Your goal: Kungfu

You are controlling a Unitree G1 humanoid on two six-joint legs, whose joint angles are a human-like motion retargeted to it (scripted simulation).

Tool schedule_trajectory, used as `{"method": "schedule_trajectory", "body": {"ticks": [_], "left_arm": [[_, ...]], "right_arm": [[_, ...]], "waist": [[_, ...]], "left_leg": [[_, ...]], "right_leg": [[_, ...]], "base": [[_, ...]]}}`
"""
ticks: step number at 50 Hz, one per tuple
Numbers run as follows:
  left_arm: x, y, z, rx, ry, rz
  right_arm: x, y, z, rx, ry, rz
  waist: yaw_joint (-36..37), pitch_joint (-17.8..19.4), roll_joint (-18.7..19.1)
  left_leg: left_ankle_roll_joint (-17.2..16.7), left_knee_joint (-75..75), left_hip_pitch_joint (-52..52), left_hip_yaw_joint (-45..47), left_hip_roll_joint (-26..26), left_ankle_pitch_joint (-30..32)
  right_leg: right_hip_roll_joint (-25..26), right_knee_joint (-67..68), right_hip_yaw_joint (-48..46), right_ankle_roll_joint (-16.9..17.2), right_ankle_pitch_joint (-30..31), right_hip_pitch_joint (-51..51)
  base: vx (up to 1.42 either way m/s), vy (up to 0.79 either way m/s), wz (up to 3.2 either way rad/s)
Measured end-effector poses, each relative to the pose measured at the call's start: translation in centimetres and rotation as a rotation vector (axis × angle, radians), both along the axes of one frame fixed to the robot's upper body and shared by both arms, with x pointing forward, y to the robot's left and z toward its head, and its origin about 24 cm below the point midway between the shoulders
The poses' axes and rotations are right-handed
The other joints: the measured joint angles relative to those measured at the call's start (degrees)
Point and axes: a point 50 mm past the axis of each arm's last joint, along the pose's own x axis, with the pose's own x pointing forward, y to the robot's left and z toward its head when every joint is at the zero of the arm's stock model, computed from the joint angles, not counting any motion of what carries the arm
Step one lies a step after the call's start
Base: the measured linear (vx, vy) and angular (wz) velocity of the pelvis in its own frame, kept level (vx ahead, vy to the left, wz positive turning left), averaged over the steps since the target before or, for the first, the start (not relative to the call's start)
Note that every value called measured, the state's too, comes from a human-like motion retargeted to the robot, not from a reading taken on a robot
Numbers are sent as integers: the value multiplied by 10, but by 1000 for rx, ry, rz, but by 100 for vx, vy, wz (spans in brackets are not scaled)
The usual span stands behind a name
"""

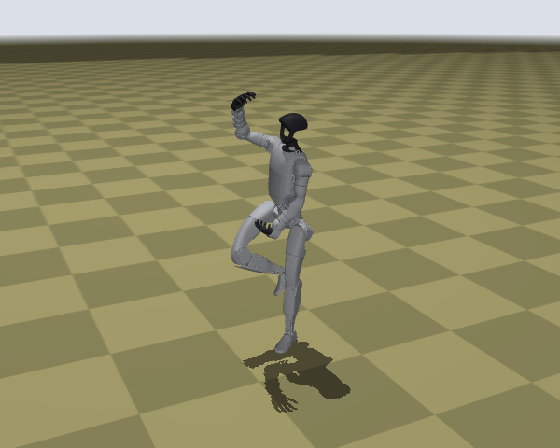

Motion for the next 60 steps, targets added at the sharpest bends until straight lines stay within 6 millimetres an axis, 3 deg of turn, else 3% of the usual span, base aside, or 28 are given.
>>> {"method": "schedule_trajectory", "body": {"ticks": [3,6,10,15,20,23,30,34,36,38,39,40,42,43,45,47,48,50,51,53,55,57,60], "left_arm": [[10,0,2,20,-73,20],[20,5,4,52,-118,14],[29,10,5,75,-121,48],[47,5,11,42,-123,211],[90,-10,34,-42,-200,413],[123,-21,61,-128,-308,494],[180,-53,138,-352,-609,514],[183,-77,169,-530,-724,389],[171,-87,165,-594,-731,305],[156,-94,150,-630,-676,231],[148,-97,143,-649,-622,215],[141,-100,135,-670,-561,210],[125,-102,118,-698,-422,250],[114,-106,109,-700,-362,261],[93,-116,90,-653,-215,321],[86,-134,89,-632,-160,398],[90,-133,92,-635,-180,409],[99,-130,103,-664,-239,358],[103,-128,108,-668,-264,320],[114,-125,117,-645,-319,284],[132,-119,127,-569,-379,311],[154,-109,139,-473,-474,373],[177,-82,144,-299,-650,466]], "right_arm": [[-10,-2,10,40,-156,-147],[-13,-1,6,81,-247,-198],[-6,1,-8,107,-219,-183],[6,8,-26,156,-118,-90],[19,36,-56,164,13,80],[28,66,-85,173,151,252],[36,157,-187,167,644,744],[35,193,-260,254,963,964],[32,202,-305,328,1140,1012],[22,205,-358,389,1301,1025],[17,204,-383,402,1379,1014],[11,201,-405,410,1459,999],[0,198,-444,458,1641,958],[2,190,-452,533,1681,936],[5,180,-463,578,1725,908],[5,176,-468,538,1740,882],[6,174,-466,534,1724,866],[15,172,-450,524,1645,866],[21,172,-432,510,1583,894],[30,171,-391,478,1448,957],[39,161,-339,472,1273,998],[46,140,-281,500,1050,982],[42,91,-197,581,679,893]], "waist": [[-17,14,-2],[-23,5,-10],[-6,0,-25],[1,10,-22],[7,32,-17],[7,43,-16],[17,115,-43],[39,163,-75],[45,173,-83],[50,189,-81],[67,196,-74],[91,201,-67],[97,210,-54],[88,219,-31],[100,224,-23],[110,217,-41],[113,218,-27],[118,214,-13],[120,212,-17],[124,210,-21],[127,214,-20],[116,207,-16],[82,175,-20]], "left_leg": [[-3,-16,39,-6,-15,-8],[4,-22,51,-15,-34,-10],[5,-30,67,-2,-41,-11],[-10,-32,67,13,-30,-15],[-18,-43,77,45,-33,-20],[-25,-47,76,70,-40,-19],[-46,68,13,99,-32,-45],[-36,193,-63,122,-41,-107],[-26,261,-110,126,-49,-144],[-19,333,-159,120,-58,-182],[-21,365,-183,118,-46,-195],[-24,394,-208,119,-25,-205],[-22,475,-270,90,-29,-242],[-16,486,-289,63,-42,-243],[-21,500,-310,51,-35,-240],[-19,501,-314,73,-44,-241],[-21,493,-311,59,-48,-234],[-33,470,-303,42,-60,-214],[-39,450,-293,50,-67,-192],[-66,414,-269,58,-82,-126],[-130,395,-253,78,-94,-35],[-159,417,-263,215,-115,43],[-159,619,-309,309,-115,34]], "right_leg": [[6,-68,64,0,14,17],[0,-98,101,0,14,27],[10,-87,103,0,-1,37],[22,-64,77,0,-28,40],[29,-77,96,0,-32,45],[27,-98,116,-4,-29,53],[-6,-252,190,-42,26,132],[2,-427,282,-73,66,173],[6,-532,338,-83,83,192],[-4,-666,380,-97,148,220],[18,-692,400,-148,82,228],[54,-693,423,-221,-37,233],[-26,-620,327,-218,-13,151],[-7,-603,319,-224,-14,125],[-7,-594,295,-240,-34,121],[-4,-593,321,-240,-49,125],[-3,-587,310,-243,-44,117],[-12,-601,303,-245,-36,126],[-15,-616,310,-244,-32,138],[-23,-647,315,-249,-20,164],[-43,-681,306,-249,-3,194],[-118,-682,310,-210,13,188],[-211,-701,293,-185,29,205]], "base": [[15,16,71],[13,11,42],[2,6,-33],[-11,-3,-57],[-18,4,-67],[-18,4,-66],[-22,1,-28],[-28,0,30],[-6,-1,91],[-8,2,90],[-7,-2,3],[-2,-12,-19],[2,-21,90],[-3,-12,152],[-4,-5,68],[1,-14,57],[4,-16,96],[4,-14,103],[4,-18,97],[1,-16,95],[-9,3,131],[-37,67,236],[-19,19,289]]}}
